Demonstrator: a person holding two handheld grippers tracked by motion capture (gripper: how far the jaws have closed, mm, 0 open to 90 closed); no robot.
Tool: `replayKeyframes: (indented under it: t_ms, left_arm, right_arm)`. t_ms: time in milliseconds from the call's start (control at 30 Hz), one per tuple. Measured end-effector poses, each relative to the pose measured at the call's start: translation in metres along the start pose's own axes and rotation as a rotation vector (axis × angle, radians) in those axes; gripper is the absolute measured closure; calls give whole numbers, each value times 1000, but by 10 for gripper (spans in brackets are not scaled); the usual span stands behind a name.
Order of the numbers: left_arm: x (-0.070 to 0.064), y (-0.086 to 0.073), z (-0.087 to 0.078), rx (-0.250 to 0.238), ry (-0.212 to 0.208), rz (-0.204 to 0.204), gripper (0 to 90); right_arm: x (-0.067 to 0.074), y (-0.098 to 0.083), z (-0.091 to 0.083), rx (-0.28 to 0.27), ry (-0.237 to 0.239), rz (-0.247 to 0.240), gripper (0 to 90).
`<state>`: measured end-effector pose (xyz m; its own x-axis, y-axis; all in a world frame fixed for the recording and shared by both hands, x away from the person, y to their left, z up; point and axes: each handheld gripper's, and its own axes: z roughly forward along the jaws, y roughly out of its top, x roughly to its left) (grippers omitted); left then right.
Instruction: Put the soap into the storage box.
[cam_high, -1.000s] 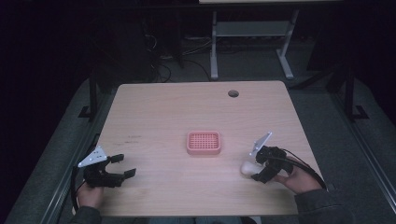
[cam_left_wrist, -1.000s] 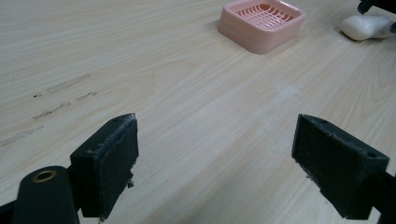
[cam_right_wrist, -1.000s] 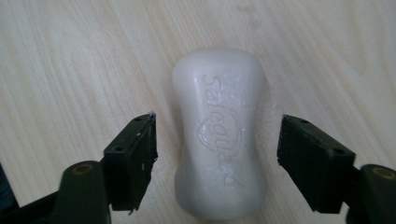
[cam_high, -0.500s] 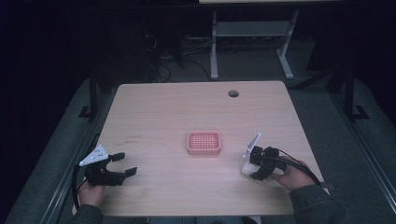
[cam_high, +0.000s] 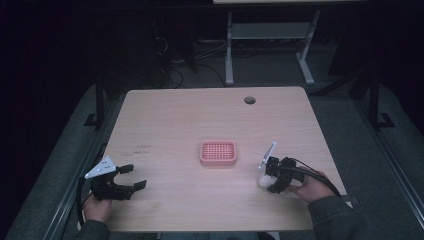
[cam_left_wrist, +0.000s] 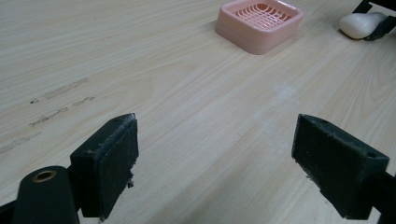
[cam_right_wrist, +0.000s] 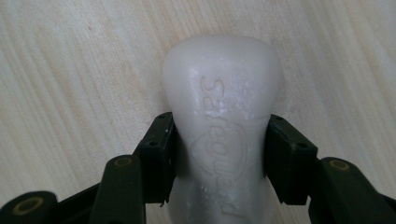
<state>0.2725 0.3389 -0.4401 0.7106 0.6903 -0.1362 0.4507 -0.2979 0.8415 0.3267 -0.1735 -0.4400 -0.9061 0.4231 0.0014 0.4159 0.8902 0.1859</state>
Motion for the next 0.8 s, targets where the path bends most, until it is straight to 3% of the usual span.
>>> replayKeyframes:
  t_ms: [233,400,633,800]
  left_arm:
    - [-1,-1,0,1,3,0,139]
    - [-3,0,-1,8,6,7,139]
    - [-4,0,-1,13,10,13,139]
    - [-4,1,-1,15,15,13,139]
  right_arm:
    - [-1,-2,0,-18,10,9,482]
    - [1,-4,0,-26,4,-64,488]
    - [2,-8,-8,-73,15,-46,490]
    - [1,-4,-21,-111,6,-62,490]
